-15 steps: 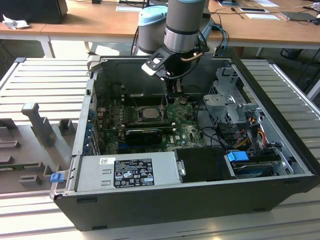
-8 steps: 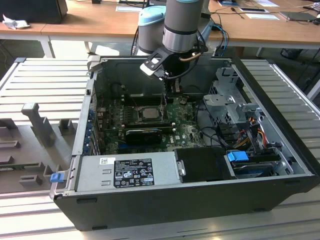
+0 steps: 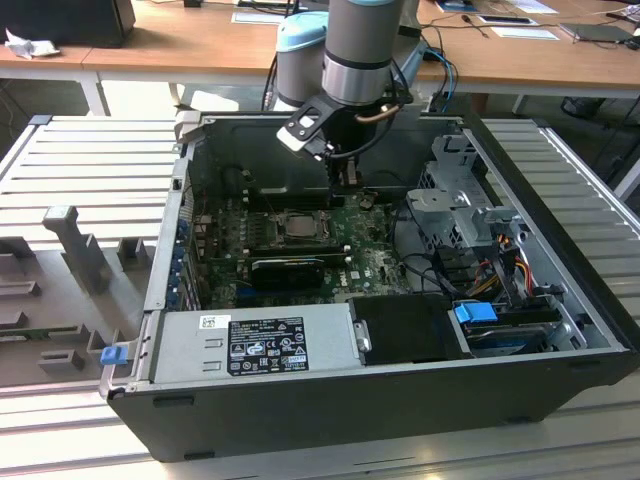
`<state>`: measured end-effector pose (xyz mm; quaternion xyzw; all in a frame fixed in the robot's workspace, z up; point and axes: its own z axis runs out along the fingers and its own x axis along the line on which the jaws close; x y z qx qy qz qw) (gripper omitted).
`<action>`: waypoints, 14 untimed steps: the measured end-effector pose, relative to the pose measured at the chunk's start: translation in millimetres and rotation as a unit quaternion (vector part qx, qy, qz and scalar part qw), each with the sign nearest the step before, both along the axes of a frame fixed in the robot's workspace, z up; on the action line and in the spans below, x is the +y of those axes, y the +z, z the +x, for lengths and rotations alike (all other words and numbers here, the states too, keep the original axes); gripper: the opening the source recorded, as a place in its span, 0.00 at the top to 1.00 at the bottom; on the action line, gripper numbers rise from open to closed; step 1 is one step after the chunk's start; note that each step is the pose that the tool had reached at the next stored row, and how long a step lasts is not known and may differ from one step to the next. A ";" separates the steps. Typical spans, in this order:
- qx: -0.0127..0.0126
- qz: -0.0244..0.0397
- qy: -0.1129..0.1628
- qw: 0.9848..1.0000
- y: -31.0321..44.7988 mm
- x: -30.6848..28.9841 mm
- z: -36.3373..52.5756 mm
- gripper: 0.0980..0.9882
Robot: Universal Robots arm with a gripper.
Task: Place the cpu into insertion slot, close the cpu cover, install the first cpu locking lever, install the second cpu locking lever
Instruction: 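Close the cpu cover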
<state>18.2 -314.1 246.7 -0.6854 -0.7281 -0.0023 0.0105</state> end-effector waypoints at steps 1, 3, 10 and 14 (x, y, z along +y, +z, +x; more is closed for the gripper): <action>0.000 0.000 0.000 1.000 0.0 0.0 -0.4 0.99; 0.000 0.000 0.000 1.000 -0.3 0.1 -0.9 0.99; 0.000 0.000 0.000 1.000 -10.4 0.0 -5.6 0.99; 0.000 0.000 0.000 1.000 -12.6 0.0 -20.1 0.99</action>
